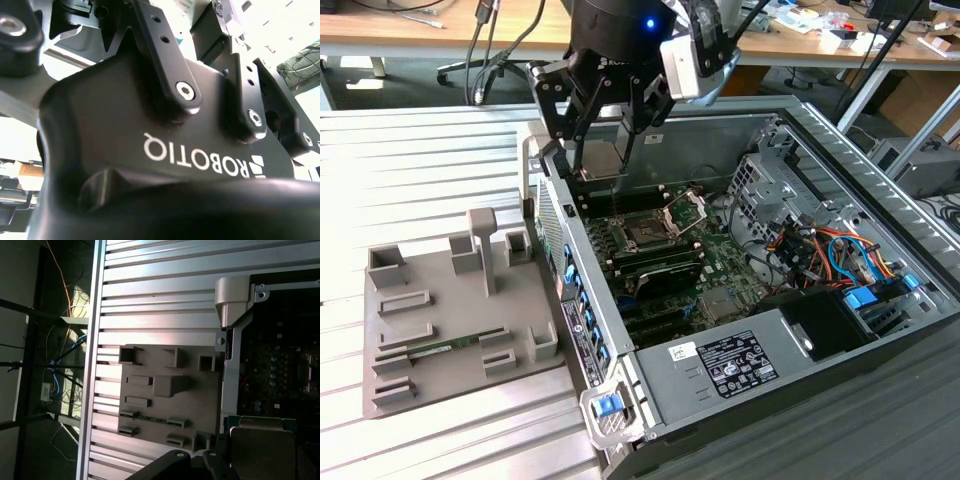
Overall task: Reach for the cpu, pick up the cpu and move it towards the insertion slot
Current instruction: 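Pick up the cpu and move it towards the insertion slot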
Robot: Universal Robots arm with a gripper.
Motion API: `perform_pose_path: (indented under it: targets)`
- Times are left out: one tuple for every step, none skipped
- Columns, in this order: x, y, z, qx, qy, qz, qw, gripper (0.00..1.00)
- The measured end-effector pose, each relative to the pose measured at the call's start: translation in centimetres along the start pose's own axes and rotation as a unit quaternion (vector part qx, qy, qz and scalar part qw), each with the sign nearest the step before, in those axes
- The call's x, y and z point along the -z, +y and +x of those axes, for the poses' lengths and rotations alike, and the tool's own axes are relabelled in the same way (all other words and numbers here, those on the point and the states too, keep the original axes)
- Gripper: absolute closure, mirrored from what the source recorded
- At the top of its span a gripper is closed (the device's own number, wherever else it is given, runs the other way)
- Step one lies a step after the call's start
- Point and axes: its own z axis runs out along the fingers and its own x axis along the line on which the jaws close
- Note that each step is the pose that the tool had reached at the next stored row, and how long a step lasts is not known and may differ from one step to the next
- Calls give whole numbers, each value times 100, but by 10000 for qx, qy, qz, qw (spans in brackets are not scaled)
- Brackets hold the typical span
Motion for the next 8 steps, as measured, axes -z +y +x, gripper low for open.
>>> perform_pose_path:
  targets:
    - [0,-1,-7,0,0,0,10000,45]
    - [0,-1,-13,0,0,0,10000,45]
    - [0,-2,-20,0,0,0,10000,45]
    - [0,-2,-26,0,0,0,10000,45]
    - [0,-3,-33,0,0,1,10000,45]
    - [0,-3,-38,0,0,1,10000,45]
    - [0,-4,-45,0,0,0,10000,45]
    - [0,-5,-52,0,0,0,10000,45]
